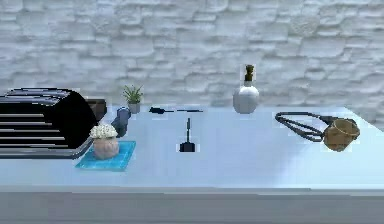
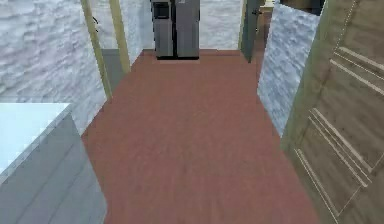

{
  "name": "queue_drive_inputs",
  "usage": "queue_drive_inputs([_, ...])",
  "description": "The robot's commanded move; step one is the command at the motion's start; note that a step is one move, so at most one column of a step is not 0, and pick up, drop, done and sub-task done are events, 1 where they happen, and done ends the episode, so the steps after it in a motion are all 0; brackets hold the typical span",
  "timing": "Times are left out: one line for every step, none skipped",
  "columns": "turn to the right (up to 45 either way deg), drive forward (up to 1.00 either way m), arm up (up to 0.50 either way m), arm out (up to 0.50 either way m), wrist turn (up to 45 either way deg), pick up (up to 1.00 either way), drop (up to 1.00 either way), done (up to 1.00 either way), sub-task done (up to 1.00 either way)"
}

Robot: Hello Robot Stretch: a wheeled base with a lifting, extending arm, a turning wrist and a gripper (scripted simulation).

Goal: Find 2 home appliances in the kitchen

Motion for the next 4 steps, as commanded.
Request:
queue_drive_inputs([45.0,0.00,0.00,0.00,0.0,0.00,0.00,0.00,0.00])
queue_drive_inputs([45.0,0.00,0.00,0.00,0.0,0.00,0.00,0.00,0.00])
queue_drive_inputs([0.0,1.00,0.00,0.00,0.0,0.00,0.00,0.00,0.00])
queue_drive_inputs([0.0,1.00,0.00,0.00,0.0,0.00,0.00,0.00,0.00])
